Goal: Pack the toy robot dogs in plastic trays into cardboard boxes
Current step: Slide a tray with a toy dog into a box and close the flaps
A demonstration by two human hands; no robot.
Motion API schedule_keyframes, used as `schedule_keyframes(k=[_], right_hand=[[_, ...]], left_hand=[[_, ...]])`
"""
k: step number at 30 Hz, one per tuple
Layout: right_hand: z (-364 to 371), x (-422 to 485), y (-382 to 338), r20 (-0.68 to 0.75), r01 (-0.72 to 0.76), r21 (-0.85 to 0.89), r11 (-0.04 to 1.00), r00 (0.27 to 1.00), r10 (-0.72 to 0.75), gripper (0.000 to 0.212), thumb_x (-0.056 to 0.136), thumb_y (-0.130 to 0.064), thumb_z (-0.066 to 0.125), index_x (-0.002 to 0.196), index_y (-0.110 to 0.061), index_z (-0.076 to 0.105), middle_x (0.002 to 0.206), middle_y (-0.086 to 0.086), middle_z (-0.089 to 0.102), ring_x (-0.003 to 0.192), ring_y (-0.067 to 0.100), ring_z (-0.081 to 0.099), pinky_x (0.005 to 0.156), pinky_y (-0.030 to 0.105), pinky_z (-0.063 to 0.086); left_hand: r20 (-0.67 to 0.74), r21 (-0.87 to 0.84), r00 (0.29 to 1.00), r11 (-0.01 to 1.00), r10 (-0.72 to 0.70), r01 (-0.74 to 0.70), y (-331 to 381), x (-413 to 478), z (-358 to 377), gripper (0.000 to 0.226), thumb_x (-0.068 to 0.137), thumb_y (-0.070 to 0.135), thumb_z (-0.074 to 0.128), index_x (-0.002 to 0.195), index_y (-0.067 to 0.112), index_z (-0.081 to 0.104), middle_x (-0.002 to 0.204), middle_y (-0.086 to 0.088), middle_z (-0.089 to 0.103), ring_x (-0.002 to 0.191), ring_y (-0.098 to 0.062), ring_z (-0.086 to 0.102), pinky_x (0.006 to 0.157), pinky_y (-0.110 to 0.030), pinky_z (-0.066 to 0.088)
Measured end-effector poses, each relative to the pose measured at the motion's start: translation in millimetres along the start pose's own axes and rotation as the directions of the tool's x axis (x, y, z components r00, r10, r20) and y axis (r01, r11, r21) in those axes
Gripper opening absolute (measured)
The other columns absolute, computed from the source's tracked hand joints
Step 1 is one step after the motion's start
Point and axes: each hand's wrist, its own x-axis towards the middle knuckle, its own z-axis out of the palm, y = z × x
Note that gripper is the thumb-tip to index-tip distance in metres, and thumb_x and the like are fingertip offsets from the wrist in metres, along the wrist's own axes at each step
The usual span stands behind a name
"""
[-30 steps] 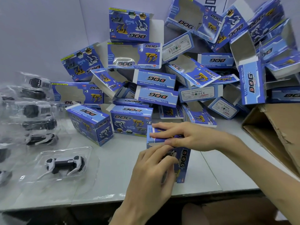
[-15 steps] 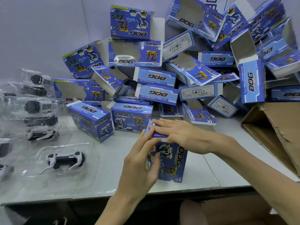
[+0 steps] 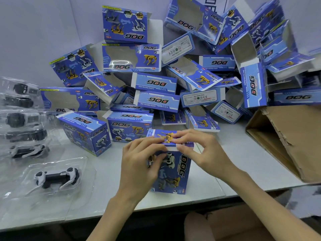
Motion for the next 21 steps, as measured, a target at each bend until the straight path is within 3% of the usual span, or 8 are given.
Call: schedule_keyframes(k=[5,8,13,16,19,21], right_hand=[[19.7,-6.7,-1.5,-0.190,-0.021,0.080,0.997,0.981,0.036,0.021,0.087,-0.004,0.074,0.101,-0.018,0.080,0.108,-0.007,0.075,0.116,0.000,0.062,0.102,0.021,0.045],[23.4,-4.4,-3.7,-0.217,-0.028,0.080,0.996,0.975,0.045,0.028,0.085,-0.002,0.075,0.101,-0.025,0.078,0.106,-0.012,0.075,0.114,-0.003,0.063,0.102,0.019,0.046],[14.3,-6.2,3.0,-0.059,-0.030,0.022,0.999,0.998,0.031,0.026,0.093,-0.017,0.069,0.116,-0.028,0.074,0.123,-0.018,0.068,0.130,-0.004,0.050,0.109,0.019,0.038],[3.7,-9.9,9.7,0.061,0.020,-0.116,0.993,0.998,-0.013,0.037,0.095,-0.031,0.065,0.131,-0.036,0.063,0.139,-0.024,0.057,0.140,-0.002,0.038,0.116,0.028,0.033],[-0.9,-8.8,10.3,0.088,0.059,-0.237,0.970,0.995,-0.039,0.040,0.095,-0.038,0.062,0.133,-0.045,0.056,0.143,-0.029,0.050,0.142,-0.004,0.033,0.117,0.030,0.032],[-0.8,-8.7,10.2,0.111,0.033,-0.181,0.983,0.994,-0.014,0.038,0.098,-0.037,0.058,0.134,-0.044,0.056,0.144,-0.029,0.049,0.144,-0.004,0.031,0.117,0.026,0.030]], left_hand=[[0.007,-0.056,1.000,0.998,0.008,-0.007,-3.0,1.6,1.3,0.016,0.082,0.017,0.071,0.096,0.025,0.076,0.116,0.021,0.063,0.111,-0.009,0.055,0.093,-0.034,0.037],[0.038,-0.064,0.998,0.996,0.058,-0.055,-1.7,5.3,3.2,0.023,0.083,0.010,0.068,0.100,0.023,0.078,0.117,0.011,0.066,0.111,-0.011,0.057,0.096,-0.041,0.040],[0.129,-0.219,0.991,0.976,0.033,-0.004,-10.3,9.1,0.5,0.022,0.086,0.008,0.066,0.101,0.018,0.079,0.117,0.004,0.066,0.111,-0.018,0.062,0.092,-0.055,0.048],[0.162,-0.310,0.987,0.950,0.003,0.048,-15.5,12.6,-5.9,0.026,0.085,0.007,0.075,0.109,0.018,0.076,0.118,0.008,0.068,0.114,-0.011,0.063,0.094,-0.048,0.051],[0.152,-0.291,0.988,0.955,-0.016,0.060,-18.1,15.0,-9.4,0.031,0.078,0.009,0.081,0.109,0.015,0.074,0.116,0.009,0.070,0.117,-0.008,0.062,0.098,-0.042,0.050],[0.138,-0.247,0.990,0.969,0.006,0.029,-19.8,15.3,-9.8,0.028,0.077,0.014,0.080,0.105,0.016,0.076,0.115,0.010,0.071,0.119,-0.007,0.061,0.100,-0.044,0.049]])
